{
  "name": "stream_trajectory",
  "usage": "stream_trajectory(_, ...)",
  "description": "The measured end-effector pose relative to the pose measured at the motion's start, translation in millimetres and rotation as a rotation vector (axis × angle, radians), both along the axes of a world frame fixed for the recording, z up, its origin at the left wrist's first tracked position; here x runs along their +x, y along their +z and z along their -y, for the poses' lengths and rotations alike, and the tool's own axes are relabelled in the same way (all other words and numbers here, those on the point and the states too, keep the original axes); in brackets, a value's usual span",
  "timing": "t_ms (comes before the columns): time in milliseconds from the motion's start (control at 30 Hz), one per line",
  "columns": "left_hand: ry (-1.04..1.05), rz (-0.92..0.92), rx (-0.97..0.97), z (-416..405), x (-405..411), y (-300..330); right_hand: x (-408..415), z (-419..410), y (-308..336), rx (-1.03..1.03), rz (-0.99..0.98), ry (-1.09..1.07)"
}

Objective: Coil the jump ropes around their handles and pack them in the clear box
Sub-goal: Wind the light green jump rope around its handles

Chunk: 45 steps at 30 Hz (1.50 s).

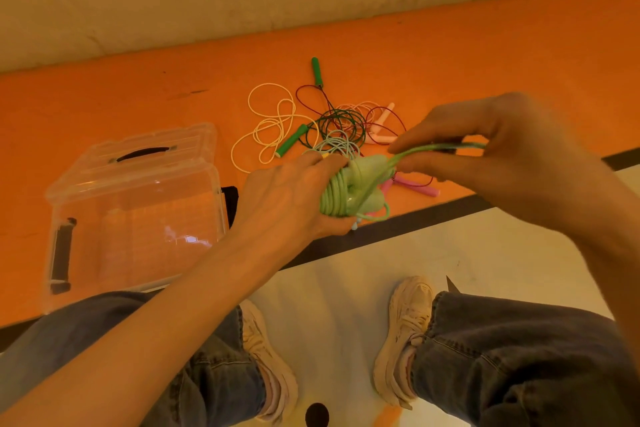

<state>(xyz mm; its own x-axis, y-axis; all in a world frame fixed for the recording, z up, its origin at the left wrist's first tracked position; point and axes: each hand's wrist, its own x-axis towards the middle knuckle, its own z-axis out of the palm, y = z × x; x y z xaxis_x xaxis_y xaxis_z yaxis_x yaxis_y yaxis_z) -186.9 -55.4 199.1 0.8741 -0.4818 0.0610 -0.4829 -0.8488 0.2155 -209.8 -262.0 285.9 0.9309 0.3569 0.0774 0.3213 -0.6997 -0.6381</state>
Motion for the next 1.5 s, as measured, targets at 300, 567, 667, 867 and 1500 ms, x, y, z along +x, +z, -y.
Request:
stream_trajectory(300,-0.104,0.033,0.074,6,-4,10,36,-9,-37,0.086,0.055,-0.148)
stream_trajectory(567,-0.181,0.070,-0.044,2,-5,9,50,-6,-54,0.181,-0.072,-0.159)
stream_trajectory(667,-0.210,0.025,-0.058,2,-9,9,50,-5,-56,0.211,-0.080,-0.144)
stream_trajectory(867,-0.193,-0.145,-0.129,4,-15,10,49,-3,-57,0.222,-0.129,-0.123)
stream_trajectory(1500,0.029,-0.226,-0.723,-11,3,15,34,8,-51,0.239,-0.455,-0.116)
